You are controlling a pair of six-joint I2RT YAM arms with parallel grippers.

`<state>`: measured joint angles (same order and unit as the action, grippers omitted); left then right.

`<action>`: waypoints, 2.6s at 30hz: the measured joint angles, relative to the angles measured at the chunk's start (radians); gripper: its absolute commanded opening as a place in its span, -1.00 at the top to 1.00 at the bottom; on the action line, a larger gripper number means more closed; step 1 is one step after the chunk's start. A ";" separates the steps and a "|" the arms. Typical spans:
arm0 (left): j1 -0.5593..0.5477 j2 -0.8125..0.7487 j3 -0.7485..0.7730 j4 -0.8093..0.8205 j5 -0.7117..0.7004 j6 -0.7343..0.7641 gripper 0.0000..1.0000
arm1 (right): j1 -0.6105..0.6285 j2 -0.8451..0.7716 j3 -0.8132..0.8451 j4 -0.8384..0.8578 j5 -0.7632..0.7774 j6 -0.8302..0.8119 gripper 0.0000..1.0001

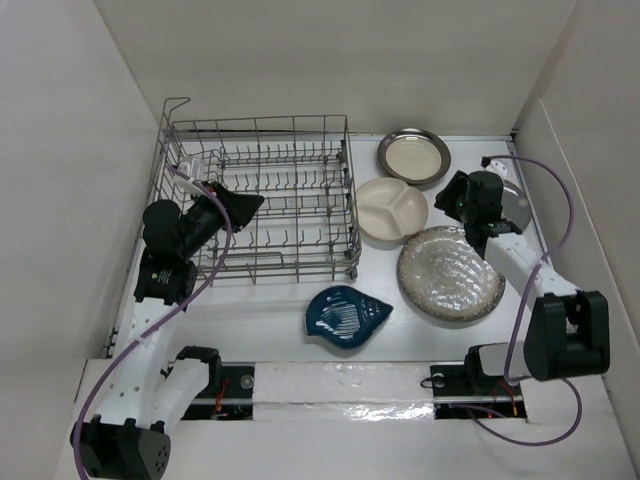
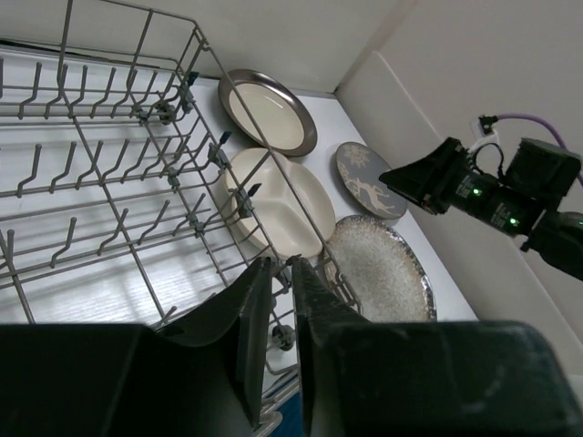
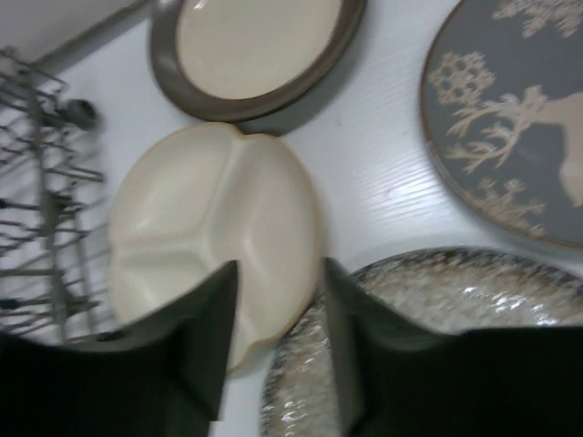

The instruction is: Load the plates into the dish rack

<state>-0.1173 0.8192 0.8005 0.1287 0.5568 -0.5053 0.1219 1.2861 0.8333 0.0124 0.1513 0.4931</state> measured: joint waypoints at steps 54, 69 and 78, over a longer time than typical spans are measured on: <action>-0.032 -0.013 0.000 -0.035 -0.051 0.018 0.56 | -0.122 0.661 0.348 -0.065 -0.430 -0.043 0.61; -0.032 -0.031 0.000 -0.052 -0.076 0.026 0.56 | -0.135 0.547 0.264 -0.058 -0.433 -0.035 1.00; -0.032 -0.032 0.000 -0.053 -0.094 0.026 0.54 | -0.143 0.221 0.196 -0.240 -0.192 -0.063 1.00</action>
<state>-0.1497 0.7876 0.8005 0.0757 0.4629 -0.4797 -0.0216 1.5070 1.0298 -0.2279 -0.0406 0.4301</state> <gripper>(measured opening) 0.221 0.194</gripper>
